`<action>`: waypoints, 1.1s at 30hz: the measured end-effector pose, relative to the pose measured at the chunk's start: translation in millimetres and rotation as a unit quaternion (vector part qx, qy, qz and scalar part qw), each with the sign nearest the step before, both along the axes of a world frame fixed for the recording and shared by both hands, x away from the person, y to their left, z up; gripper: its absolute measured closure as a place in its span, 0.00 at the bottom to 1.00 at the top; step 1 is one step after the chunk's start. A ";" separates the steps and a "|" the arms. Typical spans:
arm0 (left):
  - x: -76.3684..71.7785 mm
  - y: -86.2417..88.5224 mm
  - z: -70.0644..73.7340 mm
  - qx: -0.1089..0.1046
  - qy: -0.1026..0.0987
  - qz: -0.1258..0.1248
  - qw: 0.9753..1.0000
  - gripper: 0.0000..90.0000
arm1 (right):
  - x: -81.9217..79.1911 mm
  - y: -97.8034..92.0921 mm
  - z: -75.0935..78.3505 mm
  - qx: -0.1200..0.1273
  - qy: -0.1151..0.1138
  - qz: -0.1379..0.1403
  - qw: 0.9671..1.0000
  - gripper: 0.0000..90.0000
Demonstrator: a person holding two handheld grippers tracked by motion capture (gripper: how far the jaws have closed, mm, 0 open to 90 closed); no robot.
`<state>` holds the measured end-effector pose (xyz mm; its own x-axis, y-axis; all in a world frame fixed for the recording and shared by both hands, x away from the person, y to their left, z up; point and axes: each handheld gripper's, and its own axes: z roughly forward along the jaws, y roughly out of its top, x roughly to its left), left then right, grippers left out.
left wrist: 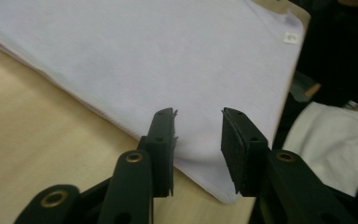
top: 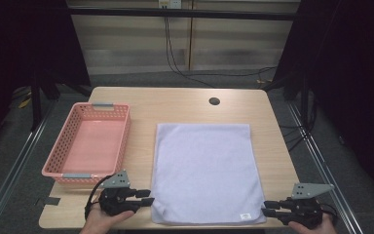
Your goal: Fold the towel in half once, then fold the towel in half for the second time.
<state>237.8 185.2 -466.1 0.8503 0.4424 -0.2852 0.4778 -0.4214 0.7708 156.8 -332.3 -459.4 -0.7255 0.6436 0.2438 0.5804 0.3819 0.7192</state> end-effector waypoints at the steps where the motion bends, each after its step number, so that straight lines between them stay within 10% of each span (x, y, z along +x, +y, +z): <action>1: 4.4 -1.8 -0.1 0.005 0.002 0.008 1.000 0.70 | 2.6 -0.6 -0.4 0.004 -0.008 -0.009 1.000 0.77; 18: 98.3 -60.6 -12.3 0.065 0.017 0.057 0.996 0.58 | 109.2 32.6 -9.4 -0.026 -0.022 -0.042 0.999 0.59; 25: 109.3 -65.6 -26.2 0.087 0.015 0.059 0.994 0.64 | 159.9 46.4 -31.9 -0.063 -0.001 -0.065 0.996 0.58; 33: 98.9 -67.5 -29.7 0.126 -0.030 0.060 0.990 0.80 | 147.7 54.6 -38.9 -0.103 -0.033 -0.073 0.991 0.67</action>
